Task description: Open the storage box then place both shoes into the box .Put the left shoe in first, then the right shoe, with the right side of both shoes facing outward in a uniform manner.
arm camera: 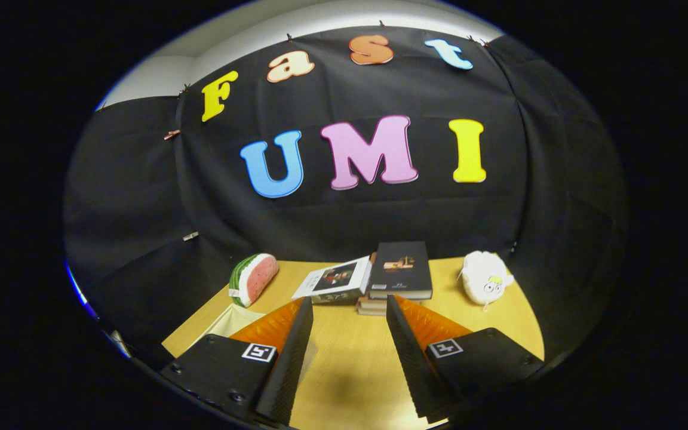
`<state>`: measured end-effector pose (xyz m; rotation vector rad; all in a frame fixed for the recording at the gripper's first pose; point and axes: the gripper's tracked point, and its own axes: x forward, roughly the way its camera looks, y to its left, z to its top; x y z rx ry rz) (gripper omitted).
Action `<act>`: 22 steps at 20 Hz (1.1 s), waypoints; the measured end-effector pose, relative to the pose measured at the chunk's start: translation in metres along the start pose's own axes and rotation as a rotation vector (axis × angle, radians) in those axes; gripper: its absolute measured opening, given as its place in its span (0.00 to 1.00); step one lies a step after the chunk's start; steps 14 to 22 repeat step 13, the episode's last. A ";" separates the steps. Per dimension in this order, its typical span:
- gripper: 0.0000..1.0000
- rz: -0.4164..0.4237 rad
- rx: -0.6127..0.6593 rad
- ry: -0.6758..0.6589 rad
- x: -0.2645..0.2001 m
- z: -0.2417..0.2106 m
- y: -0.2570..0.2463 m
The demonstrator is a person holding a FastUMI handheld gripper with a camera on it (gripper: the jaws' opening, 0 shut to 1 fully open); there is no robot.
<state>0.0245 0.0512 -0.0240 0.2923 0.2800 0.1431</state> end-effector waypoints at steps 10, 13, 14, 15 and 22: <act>0.99 0.021 -0.121 -0.211 -0.025 0.061 -0.058; 0.99 0.067 -0.119 -0.211 -0.029 0.057 -0.058; 0.99 0.067 -0.119 -0.211 -0.029 0.057 -0.058; 0.99 0.067 -0.119 -0.211 -0.029 0.057 -0.058; 0.99 0.067 -0.119 -0.211 -0.029 0.057 -0.058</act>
